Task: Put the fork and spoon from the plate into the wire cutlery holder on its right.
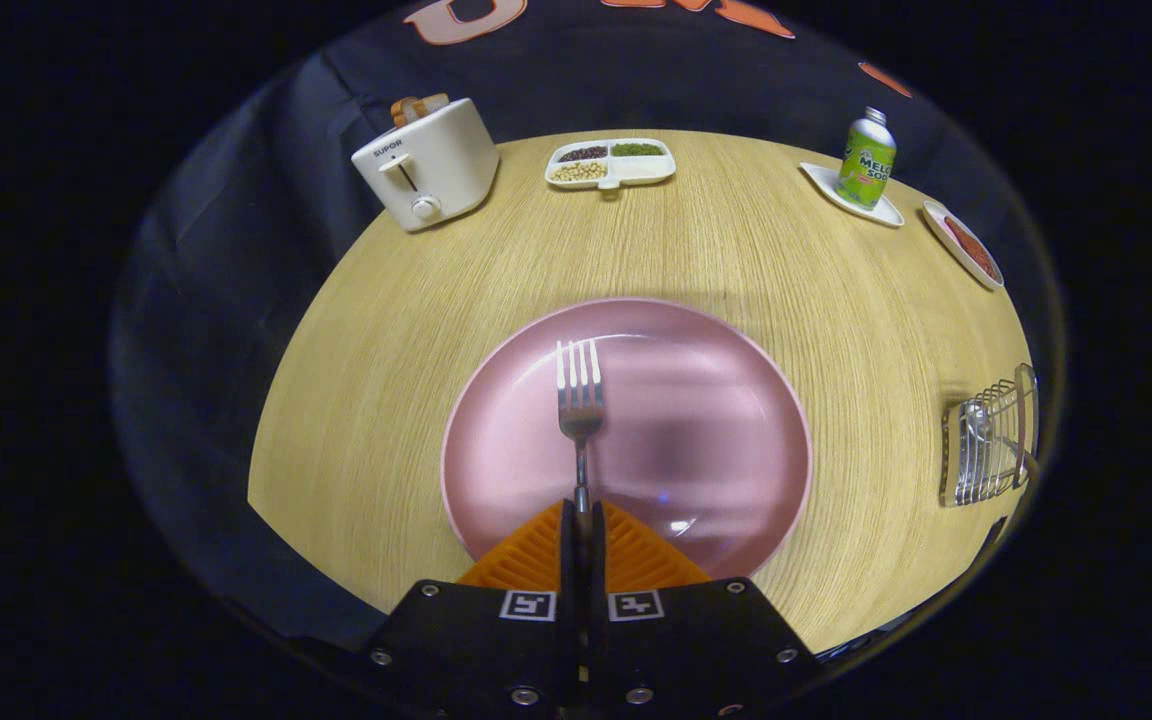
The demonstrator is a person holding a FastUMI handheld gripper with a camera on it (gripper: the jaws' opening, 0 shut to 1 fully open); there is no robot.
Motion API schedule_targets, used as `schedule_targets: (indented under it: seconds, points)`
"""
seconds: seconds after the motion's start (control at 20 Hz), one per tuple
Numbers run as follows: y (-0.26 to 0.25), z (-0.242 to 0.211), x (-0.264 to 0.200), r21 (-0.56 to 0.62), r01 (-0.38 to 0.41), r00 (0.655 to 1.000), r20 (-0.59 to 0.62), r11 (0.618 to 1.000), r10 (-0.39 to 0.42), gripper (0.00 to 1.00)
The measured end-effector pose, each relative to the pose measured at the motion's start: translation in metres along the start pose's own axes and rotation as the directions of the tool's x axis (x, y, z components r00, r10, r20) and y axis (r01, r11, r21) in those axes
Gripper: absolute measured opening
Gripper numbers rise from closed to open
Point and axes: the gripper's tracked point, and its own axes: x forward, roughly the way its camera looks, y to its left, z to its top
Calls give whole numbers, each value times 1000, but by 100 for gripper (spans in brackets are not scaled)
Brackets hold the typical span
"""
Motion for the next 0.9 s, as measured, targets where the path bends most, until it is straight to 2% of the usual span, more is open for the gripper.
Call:
schedule_targets:
  seconds: [0.25,0.55,0.9]
  points:
    - [-41,23,-40,43,15,997,75,999,-18,5]
    - [-119,41,-90,111,86,982,155,990,-103,5]
    - [-201,37,-132,147,158,971,157,976,-181,4]
